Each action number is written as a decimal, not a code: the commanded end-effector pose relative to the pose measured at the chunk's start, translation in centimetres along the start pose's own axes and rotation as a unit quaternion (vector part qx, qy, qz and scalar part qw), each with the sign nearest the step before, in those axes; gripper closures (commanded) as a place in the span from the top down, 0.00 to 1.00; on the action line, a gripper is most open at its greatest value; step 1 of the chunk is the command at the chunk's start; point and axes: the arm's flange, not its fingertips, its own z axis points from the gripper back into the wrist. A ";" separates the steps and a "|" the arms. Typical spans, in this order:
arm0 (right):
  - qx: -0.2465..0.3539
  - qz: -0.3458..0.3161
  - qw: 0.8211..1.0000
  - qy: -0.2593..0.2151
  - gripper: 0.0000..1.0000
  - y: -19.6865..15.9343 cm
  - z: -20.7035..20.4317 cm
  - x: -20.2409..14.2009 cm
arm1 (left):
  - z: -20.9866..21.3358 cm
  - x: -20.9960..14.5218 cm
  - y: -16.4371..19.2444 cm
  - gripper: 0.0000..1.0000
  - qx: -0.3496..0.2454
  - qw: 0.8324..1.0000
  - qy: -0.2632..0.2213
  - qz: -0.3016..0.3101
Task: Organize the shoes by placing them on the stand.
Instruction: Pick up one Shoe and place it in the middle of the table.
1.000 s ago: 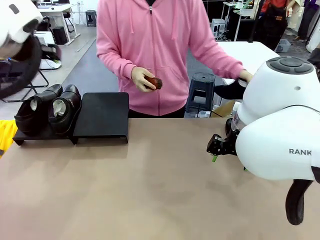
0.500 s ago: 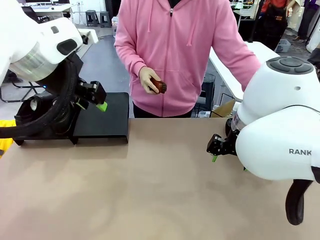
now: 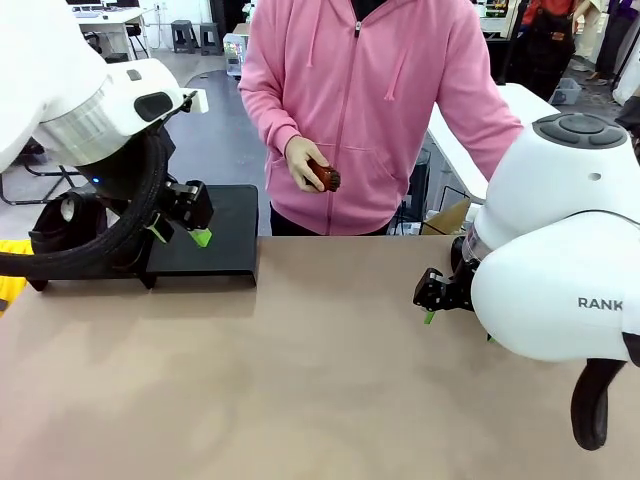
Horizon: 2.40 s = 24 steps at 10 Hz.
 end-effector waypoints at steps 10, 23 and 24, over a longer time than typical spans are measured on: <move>0.003 0.006 1.000 -0.001 1.00 0.1 0.1 0.0 | 2.5 -6.9 -7.7 0.57 -0.190 0.968 0.161 -0.024; -0.001 0.209 0.978 -0.019 1.00 -3.7 2.2 2.1 | 3.1 -7.2 -7.9 0.57 -0.195 0.968 0.157 -0.014; 0.012 0.263 0.965 -0.019 1.00 -4.5 2.3 3.1 | 3.1 -7.2 -7.9 0.57 -0.195 0.968 0.157 -0.014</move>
